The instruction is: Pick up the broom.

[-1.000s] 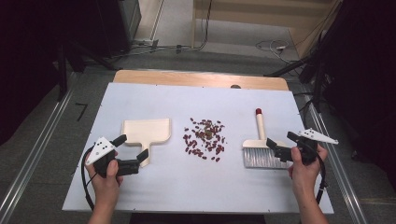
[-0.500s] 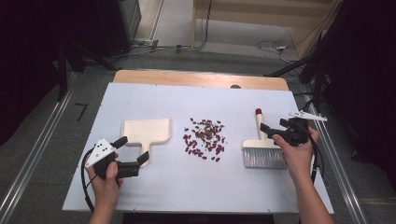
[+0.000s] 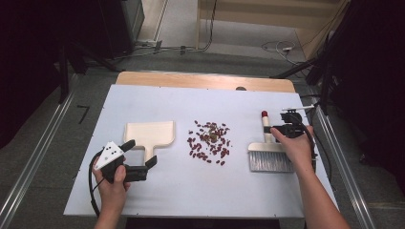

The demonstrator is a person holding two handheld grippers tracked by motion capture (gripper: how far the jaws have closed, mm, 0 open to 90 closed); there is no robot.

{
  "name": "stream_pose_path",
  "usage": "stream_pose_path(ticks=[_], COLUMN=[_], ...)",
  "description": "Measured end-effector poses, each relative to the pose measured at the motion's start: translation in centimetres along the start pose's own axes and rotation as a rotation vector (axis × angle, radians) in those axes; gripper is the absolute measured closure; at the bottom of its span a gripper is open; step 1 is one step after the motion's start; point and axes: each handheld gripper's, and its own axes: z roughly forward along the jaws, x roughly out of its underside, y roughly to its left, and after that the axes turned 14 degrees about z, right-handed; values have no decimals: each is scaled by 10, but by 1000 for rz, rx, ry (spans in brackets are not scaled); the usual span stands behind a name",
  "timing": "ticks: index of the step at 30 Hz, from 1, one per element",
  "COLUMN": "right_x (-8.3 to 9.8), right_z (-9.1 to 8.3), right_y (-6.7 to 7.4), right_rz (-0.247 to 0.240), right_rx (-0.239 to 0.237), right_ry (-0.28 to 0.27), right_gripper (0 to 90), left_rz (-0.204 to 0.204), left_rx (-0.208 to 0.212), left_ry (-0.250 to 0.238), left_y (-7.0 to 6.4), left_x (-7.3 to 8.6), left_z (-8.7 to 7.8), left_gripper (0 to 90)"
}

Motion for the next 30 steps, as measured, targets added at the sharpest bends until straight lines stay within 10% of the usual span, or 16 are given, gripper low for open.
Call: stream_pose_path(ticks=[14, 30], right_x=[8, 16], right_z=[25, 14], right_y=[20, -5], right_rz=[-22, 52], right_rx=[216, 48], right_ry=[86, -23], right_gripper=[589, 694], left_rz=[4, 25], left_rx=[-6, 0], left_ry=[-1, 14], left_y=[0, -4], left_x=[-1, -2], left_z=[1, 4], left_gripper=[0, 0])
